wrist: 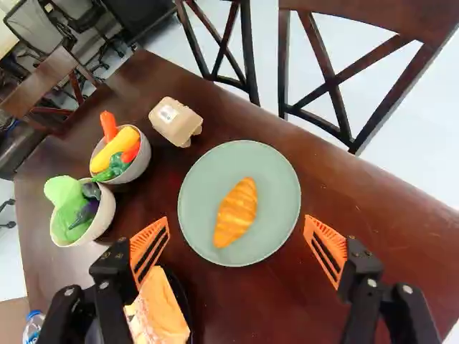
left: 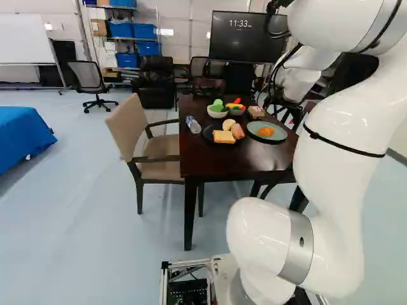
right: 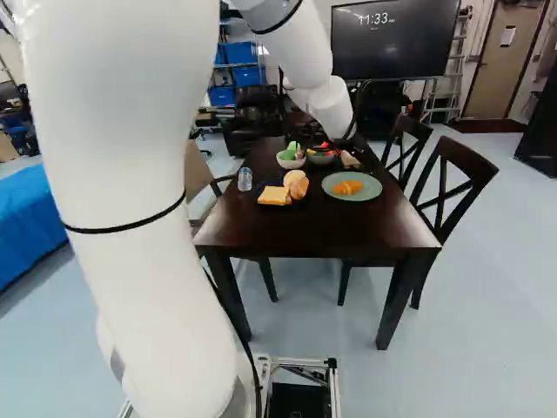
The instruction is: Move the croissant to the empty plate
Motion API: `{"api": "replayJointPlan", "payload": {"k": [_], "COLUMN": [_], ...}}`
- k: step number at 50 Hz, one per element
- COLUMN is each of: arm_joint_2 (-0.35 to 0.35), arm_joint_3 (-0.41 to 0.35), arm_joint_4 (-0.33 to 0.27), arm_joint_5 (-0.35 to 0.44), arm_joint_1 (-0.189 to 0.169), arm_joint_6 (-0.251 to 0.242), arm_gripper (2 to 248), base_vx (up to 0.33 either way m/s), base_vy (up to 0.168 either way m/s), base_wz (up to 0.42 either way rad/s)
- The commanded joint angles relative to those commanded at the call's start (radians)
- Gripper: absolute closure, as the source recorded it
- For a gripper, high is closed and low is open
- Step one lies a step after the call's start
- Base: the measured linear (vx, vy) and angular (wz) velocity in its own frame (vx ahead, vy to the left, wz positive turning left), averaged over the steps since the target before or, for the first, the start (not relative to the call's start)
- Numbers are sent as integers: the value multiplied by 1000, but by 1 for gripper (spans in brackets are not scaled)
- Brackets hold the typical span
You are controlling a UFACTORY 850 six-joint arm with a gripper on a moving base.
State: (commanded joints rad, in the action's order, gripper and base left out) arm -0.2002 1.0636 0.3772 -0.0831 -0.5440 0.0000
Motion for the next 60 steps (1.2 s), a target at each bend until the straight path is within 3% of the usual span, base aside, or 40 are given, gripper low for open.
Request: {"api": "replayJointPlan", "payload": {"k": [28,60], "arm_joint_2": [142,288], "arm_joint_3": [-155,-302], "arm_joint_4": [0,0], "arm_joint_5": [0,0], "arm_joint_1": [-4,62], "arm_joint_6": [0,0], "arm_gripper": [3,3], "base_vx": [0,0], "base_vy": [0,0], "base_wz": [0,0]}}
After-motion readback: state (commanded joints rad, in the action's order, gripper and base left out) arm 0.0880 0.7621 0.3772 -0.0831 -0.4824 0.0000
